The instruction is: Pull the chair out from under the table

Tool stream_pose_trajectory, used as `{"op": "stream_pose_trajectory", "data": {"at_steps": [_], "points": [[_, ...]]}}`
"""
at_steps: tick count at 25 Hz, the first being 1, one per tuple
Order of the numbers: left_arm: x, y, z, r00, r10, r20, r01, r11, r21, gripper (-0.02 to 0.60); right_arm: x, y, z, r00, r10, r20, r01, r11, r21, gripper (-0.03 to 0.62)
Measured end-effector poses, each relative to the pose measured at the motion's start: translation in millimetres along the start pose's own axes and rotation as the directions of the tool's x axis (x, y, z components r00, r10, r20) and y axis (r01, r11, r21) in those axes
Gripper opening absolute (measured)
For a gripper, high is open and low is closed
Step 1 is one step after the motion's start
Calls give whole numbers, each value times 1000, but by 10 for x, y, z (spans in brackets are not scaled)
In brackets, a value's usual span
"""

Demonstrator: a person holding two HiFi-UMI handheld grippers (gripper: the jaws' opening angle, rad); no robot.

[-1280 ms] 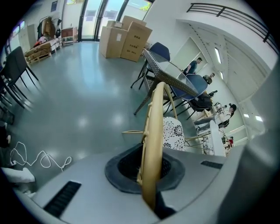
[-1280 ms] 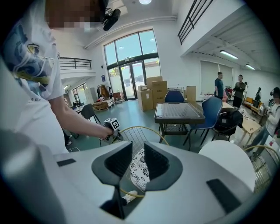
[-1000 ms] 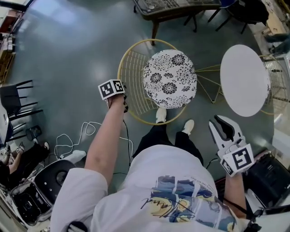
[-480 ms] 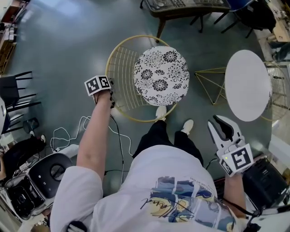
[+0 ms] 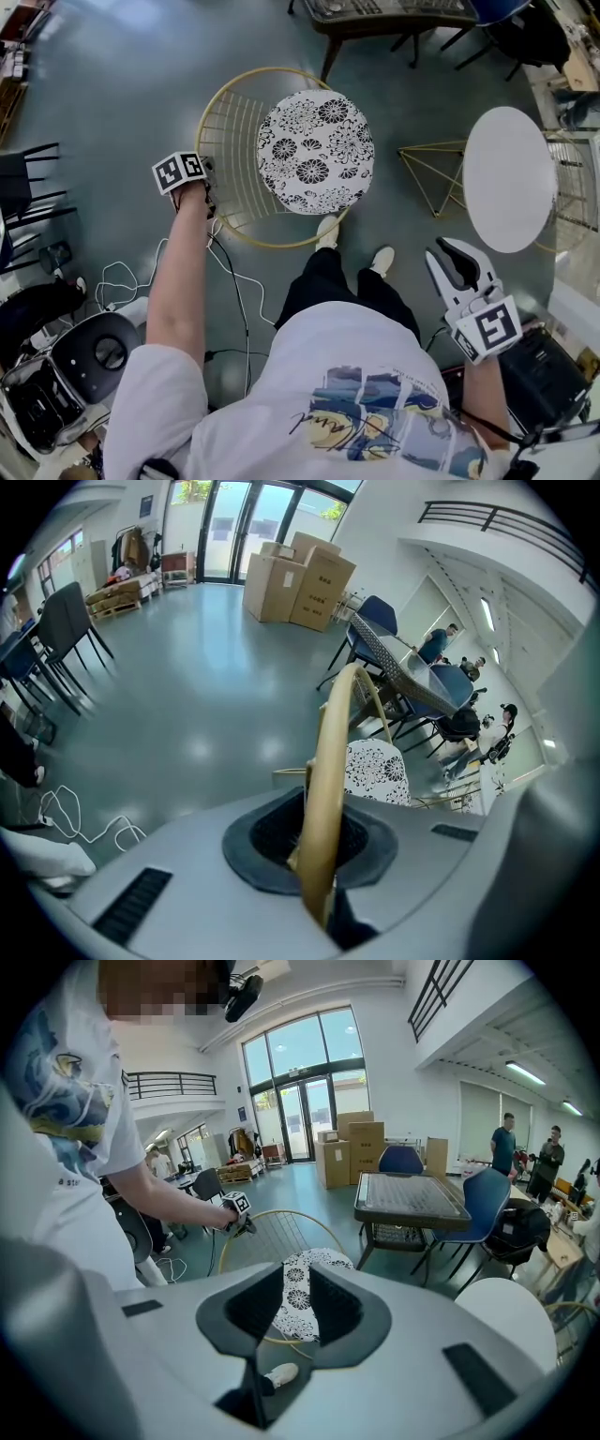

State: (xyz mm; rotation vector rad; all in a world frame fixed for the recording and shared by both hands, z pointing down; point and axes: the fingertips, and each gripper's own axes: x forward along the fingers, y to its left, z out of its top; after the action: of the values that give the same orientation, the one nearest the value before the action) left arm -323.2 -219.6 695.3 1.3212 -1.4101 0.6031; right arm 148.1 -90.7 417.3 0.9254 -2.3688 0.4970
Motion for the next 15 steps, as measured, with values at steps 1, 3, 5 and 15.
{"op": "stream_pose_trajectory", "data": {"at_steps": [1,3,5,15], "points": [[0,-5,-9,1000,6,-8,-6,1000,5,14,0,2,-2,1000,3,-1,-3,1000,-1,89],[-3,-13,-6,999,33,-28,-32,998,45,14,5,1,-14,1000,8,-3,-8,1000,0,89],[-25,9,16,997,77,-32,-73,992,104,56,15,2,-25,1000,16,-7,-16,1000,2,89],[-539,76,23,978,161,134,-182,971,158,179,-74,14,-60,998,62,13,-62,997,-35,89]]}}
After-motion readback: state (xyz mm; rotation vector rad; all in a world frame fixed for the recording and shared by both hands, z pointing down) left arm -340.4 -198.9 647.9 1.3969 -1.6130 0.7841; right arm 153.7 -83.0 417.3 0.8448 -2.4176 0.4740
